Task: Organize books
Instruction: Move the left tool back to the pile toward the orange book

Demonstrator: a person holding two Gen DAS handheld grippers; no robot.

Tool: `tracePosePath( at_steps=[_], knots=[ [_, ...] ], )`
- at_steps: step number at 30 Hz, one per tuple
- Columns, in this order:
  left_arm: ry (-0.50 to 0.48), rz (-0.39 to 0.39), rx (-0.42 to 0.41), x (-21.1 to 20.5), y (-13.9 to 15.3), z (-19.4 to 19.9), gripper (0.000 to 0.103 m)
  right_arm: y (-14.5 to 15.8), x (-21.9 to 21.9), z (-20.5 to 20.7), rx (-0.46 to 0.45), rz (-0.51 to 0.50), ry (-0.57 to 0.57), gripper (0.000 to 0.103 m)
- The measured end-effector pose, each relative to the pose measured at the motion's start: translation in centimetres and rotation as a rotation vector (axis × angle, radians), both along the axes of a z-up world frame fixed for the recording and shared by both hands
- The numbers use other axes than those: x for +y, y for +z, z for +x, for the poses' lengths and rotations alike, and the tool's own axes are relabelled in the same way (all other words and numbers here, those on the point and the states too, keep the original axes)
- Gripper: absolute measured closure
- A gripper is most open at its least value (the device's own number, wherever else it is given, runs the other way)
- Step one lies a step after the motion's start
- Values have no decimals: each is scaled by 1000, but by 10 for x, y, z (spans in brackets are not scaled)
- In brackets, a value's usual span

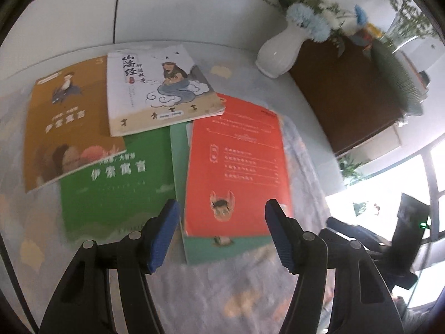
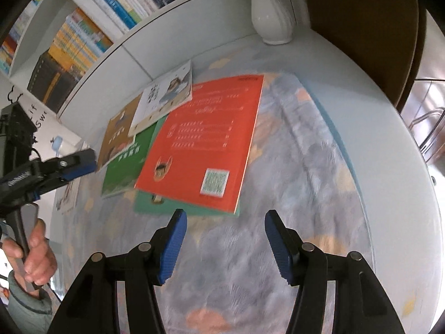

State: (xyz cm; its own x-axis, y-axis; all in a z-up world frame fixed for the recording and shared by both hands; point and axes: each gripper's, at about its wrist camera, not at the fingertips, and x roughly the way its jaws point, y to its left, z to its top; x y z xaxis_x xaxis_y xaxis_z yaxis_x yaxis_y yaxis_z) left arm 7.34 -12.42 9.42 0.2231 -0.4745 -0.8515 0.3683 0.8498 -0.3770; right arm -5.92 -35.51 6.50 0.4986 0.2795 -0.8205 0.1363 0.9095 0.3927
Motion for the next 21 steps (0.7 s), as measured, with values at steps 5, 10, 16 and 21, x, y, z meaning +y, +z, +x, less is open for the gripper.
tracePosePath(
  at_steps=[5,10,16,21],
  knots=[
    [-14,13,10,-14,-20,20,43,-13,4,31,-11,-35,29,51],
    [-24,22,31,-26,-40,37,46,-30,-2,60,4,-34,32,61],
    [-41,16,53,-36,-54,45,46,-48,-14,95,28,13,22,63],
    [-57,23,56,-42,-54,40,46,-50,-13,106,20,9,39,61]
  ],
)
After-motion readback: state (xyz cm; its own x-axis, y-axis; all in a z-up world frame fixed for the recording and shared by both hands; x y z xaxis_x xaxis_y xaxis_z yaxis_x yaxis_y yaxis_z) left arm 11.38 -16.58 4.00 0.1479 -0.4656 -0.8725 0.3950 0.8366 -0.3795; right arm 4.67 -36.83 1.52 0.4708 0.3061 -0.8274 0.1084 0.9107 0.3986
